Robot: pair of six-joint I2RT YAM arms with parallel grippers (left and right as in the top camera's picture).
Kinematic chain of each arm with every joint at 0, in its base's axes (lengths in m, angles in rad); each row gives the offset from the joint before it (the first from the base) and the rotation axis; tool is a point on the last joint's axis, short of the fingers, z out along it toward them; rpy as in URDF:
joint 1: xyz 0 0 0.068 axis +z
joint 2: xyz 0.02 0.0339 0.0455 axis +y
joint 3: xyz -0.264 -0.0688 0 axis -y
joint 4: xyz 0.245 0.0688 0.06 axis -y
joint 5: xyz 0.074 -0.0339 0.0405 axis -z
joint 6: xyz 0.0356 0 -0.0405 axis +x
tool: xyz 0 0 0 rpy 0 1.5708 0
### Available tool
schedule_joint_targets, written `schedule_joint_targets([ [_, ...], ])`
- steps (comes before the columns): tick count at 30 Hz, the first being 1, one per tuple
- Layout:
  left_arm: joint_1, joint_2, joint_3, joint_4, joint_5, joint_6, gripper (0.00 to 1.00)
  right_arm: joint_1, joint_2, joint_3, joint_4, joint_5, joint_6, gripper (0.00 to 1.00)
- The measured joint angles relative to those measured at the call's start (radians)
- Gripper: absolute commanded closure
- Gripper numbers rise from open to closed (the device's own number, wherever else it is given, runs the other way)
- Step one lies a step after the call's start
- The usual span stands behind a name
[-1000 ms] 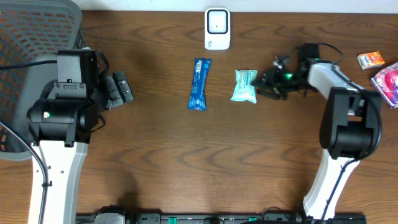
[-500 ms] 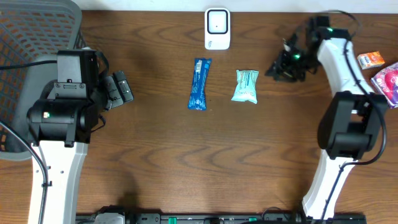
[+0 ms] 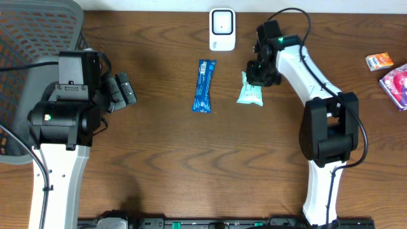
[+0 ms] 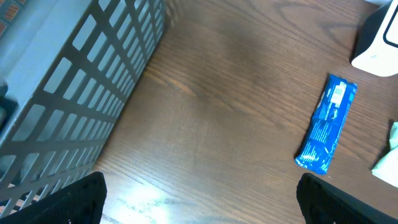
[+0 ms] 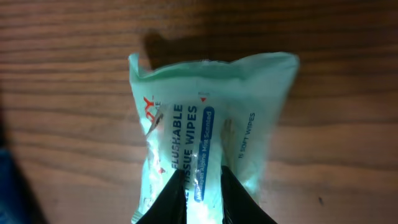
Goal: Scan the item barcode
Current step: 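Regrasp the tissue pack by its edge with the right gripper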
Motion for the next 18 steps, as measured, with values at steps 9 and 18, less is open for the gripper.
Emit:
schedule_joint_targets([
  [9,0.000,0.000,0.000,0.000,0.000,0.000,0.02,0.009,-0.024,-0.068,0.040,0.032,0.019,0.73],
  [18,0.000,0.000,0.000,0.000,0.000,0.000,0.02,-0.013,-0.002,0.153,-0.223,0.069,0.011,0.17],
])
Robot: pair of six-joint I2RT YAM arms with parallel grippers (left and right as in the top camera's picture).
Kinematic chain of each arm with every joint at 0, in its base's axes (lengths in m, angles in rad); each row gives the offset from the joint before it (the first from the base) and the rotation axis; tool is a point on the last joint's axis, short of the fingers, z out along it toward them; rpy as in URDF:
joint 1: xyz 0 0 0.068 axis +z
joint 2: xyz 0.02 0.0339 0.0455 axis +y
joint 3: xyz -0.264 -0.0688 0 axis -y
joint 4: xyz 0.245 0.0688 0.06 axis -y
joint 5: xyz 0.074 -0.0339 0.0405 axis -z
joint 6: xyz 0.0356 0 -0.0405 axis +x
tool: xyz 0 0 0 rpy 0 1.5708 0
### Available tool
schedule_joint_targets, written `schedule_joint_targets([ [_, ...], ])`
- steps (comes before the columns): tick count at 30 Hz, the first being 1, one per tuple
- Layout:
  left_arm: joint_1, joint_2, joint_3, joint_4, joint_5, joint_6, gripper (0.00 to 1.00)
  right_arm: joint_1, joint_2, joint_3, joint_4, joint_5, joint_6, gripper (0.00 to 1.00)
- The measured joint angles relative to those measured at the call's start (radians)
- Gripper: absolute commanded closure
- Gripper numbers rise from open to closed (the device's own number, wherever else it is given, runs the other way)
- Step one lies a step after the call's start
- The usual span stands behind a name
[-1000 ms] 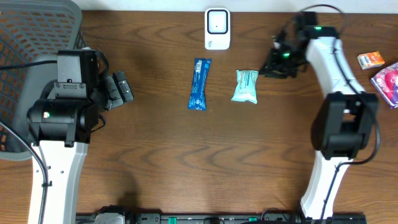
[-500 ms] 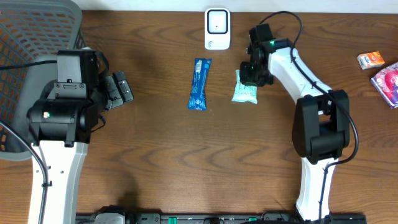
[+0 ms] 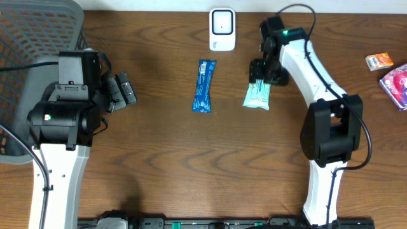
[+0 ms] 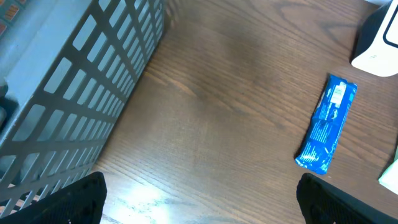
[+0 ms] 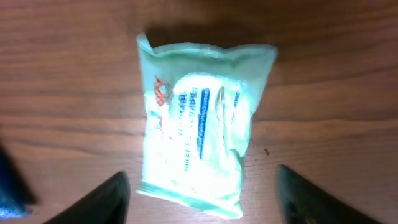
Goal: Scan the item barcode
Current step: 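Regrasp the tissue pack by its edge with the right gripper, then lift the tissue pack and hold it up to the scanner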
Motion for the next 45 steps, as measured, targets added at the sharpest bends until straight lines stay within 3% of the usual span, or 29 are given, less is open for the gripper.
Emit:
schedule_joint_targets([
  [16,0.000,0.000,0.000,0.000,0.000,0.000,0.02,-0.069,-0.001,-0.100,0.002,-0.009,0.008,0.01],
  [29,0.000,0.000,0.000,0.000,0.000,0.000,0.02,-0.089,-0.001,-0.155,0.124,-0.091,0.011,0.04],
  [35,0.000,0.000,0.000,0.000,0.000,0.000,0.02,-0.090,-0.001,-0.242,0.200,-0.116,0.015,0.22],
  [37,0.000,0.000,0.000,0.000,0.000,0.000,0.02,-0.090,-0.004,-0.264,0.229,-0.120,0.015,0.36],
  [42,0.000,0.000,0.000,0.000,0.000,0.000,0.02,-0.092,-0.018,-0.307,0.323,-0.146,0.017,0.90],
  [43,0.000,0.000,0.000,0.000,0.000,0.000,0.02,-0.093,-0.020,-0.315,0.338,-0.159,0.018,0.98],
  [45,0.000,0.000,0.000,0.000,0.000,0.000,0.02,-0.095,-0.029,-0.319,0.352,-0.187,0.019,0.99],
])
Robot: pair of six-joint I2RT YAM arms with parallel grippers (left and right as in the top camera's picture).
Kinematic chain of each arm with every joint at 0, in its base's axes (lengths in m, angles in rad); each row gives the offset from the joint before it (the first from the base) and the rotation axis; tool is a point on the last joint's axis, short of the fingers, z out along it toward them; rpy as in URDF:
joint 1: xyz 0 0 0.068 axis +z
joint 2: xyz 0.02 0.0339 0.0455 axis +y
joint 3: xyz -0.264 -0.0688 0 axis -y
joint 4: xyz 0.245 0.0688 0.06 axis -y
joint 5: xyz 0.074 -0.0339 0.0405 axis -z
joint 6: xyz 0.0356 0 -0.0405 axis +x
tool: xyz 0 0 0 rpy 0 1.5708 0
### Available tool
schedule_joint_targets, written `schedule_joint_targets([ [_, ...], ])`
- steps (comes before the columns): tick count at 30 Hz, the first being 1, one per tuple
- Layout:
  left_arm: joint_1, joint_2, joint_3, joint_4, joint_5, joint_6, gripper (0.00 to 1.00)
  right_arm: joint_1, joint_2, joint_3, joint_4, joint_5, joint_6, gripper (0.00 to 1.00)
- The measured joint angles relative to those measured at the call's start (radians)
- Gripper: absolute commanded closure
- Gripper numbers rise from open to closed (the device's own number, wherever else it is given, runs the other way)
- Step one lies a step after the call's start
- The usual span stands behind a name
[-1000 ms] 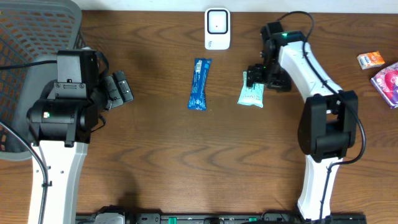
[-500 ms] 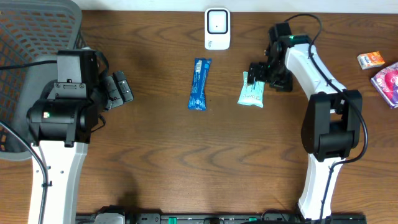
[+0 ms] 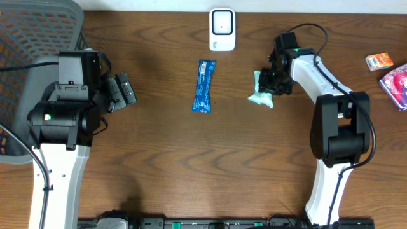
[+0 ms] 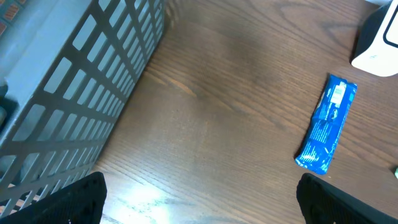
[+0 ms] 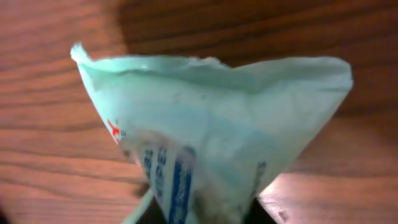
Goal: Scan the item barcode
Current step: 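Lift the tissue pack and hold it up to the scanner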
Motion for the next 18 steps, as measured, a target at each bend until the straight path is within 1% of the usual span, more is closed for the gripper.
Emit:
schedule_joint_targets([
  [3,0.000,0.000,0.000,0.000,0.000,0.000,0.02,0.002,-0.002,0.000,0.006,-0.043,0.003,0.99],
  [7,0.000,0.000,0.000,0.000,0.000,0.000,0.02,0.004,0.009,0.026,-0.050,-0.155,0.009,0.99],
  [10,0.000,0.000,0.000,0.000,0.000,0.000,0.02,0.004,0.030,0.093,-0.107,-0.322,0.050,0.99],
  [14,0.000,0.000,0.000,0.000,0.000,0.000,0.02,-0.003,0.031,0.167,-0.105,-0.575,0.113,0.99],
  [18,0.000,0.000,0.000,0.000,0.000,0.000,0.02,-0.007,0.031,0.181,-0.106,-0.755,0.180,0.99],
])
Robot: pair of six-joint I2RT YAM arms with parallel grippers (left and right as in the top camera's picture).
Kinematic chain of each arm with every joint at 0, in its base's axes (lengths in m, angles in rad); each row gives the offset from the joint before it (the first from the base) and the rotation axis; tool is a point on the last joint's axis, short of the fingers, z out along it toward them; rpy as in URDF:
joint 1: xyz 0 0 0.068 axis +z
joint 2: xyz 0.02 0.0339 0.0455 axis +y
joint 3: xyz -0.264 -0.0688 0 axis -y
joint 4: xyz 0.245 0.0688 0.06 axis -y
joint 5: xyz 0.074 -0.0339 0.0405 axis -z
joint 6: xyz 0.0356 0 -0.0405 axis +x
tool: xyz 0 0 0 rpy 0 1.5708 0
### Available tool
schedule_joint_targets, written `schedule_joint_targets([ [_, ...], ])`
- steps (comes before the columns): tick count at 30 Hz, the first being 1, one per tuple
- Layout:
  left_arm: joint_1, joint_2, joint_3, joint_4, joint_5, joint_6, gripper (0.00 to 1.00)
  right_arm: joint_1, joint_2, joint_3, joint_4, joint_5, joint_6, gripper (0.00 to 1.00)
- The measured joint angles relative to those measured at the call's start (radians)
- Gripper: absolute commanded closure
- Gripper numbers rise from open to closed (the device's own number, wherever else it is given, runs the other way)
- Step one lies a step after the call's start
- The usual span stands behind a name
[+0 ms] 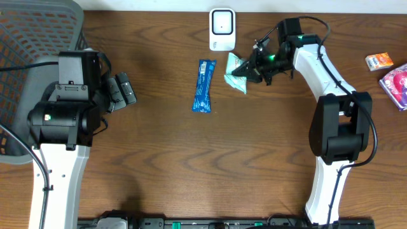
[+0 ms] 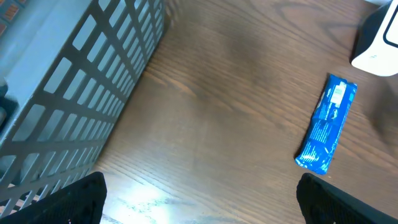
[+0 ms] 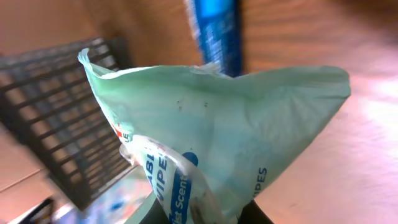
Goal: Scan the item barcode
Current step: 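Lift the tissue pack and hold it up to the scanner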
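Observation:
My right gripper [image 1: 253,67] is shut on a pale green pack of flushable wipes [image 1: 236,72], held off the table just right of the white barcode scanner [image 1: 222,28]. In the right wrist view the wipes pack [image 3: 217,143] fills the frame, pinched at its lower end between my fingers. A blue snack bar [image 1: 203,85] lies flat on the table left of the pack; the same blue bar [image 2: 327,132] shows in the left wrist view. My left gripper [image 2: 199,205] stands open over bare wood at the left, near the basket.
A grey mesh basket [image 1: 32,38] fills the far left corner. An orange box [image 1: 379,60] and a pink packet [image 1: 397,83] lie at the right edge. The wooden table [image 1: 191,159] spreads in front.
My right gripper has lifted the wipes pack from the table at the right and carried it left and back, beside the scanner. The left arm has not moved.
My right gripper was shut on the wipes pack lying on the table. Then it stood open above the pack. Then it was shut on the pack's end further right. Now the pack hangs raised near the scanner. The left arm stayed still.

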Motion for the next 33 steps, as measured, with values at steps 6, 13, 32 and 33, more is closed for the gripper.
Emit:
schedule_joint_targets([
  [6,0.000,0.000,0.000,0.000,0.000,0.000,0.02,0.000,0.000,0.000,0.000,-0.142,0.085,0.99],
  [13,0.000,0.000,0.000,0.000,0.000,0.000,0.02,0.004,0.000,0.000,0.114,-0.169,0.146,0.99],
  [32,0.000,0.000,0.000,0.000,0.000,0.000,0.02,0.140,0.000,0.010,0.695,0.479,0.232,0.99],
  [33,0.000,0.000,0.000,0.000,0.000,0.000,0.02,0.140,0.000,0.010,0.697,0.519,0.232,0.99],
])
